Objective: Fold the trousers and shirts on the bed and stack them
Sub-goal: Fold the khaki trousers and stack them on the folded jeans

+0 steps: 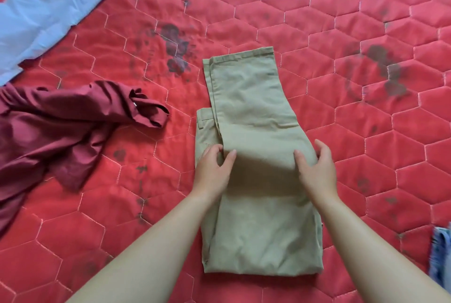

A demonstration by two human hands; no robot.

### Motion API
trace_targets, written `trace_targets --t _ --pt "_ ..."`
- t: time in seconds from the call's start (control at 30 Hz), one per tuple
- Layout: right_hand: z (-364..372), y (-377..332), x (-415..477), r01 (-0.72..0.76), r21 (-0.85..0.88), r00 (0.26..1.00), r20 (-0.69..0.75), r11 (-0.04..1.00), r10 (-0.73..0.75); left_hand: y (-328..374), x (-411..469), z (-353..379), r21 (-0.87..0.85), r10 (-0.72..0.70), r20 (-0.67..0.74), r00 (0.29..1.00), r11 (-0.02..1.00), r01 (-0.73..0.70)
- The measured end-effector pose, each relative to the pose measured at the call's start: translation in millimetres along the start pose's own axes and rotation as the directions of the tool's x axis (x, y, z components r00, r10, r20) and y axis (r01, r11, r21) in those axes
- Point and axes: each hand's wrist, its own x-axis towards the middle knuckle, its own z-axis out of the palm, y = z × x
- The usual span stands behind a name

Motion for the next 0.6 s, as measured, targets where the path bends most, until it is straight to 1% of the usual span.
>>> trace_targets --t 0.07,0.13,0.2,0.27,0.4,0.5,0.6 --pt "-3 -5 -1 0.021 0.08 0.998 -0.06 0.997 -0.016 6 -6 1 -0.033 0.012 -0.085 0.996 0.999 -0.014" --pt "-8 -11 -8 0.062 0.121 0.996 -0.074 0.991 -0.054 12 -18 -1 -0.092 0.018 -0.16 0.987 0.995 -0.033" --pt "-14 -15 -21 0.087 0.118 0.995 -0.052 0.989 -0.082 15 -37 -5 -0.123 0.021 -0.231 0.973 0.991 -0.05" --pt "-21 -13 -39 0.094 0.103 0.996 -0.008 0.99 -0.093 14 -61 -11 -0.143 0.013 -0.264 0.964 0.988 -0.052" --pt "-37 7 -85 0.065 0.061 0.994 0.089 0.996 -0.071 0 -120 -19 -0.173 -0.082 -0.237 0.968 0.984 0.041" --pt "-46 24 -115 0.055 0.038 0.99 0.128 0.998 -0.06 -12 -158 -20 -0.175 -0.161 -0.231 0.96 0.977 0.122" --pt "-54 37 -137 0.052 0.096 0.99 0.128 0.994 -0.064 -18 -180 -20 -0.26 -0.211 -0.179 0.961 0.952 0.161"
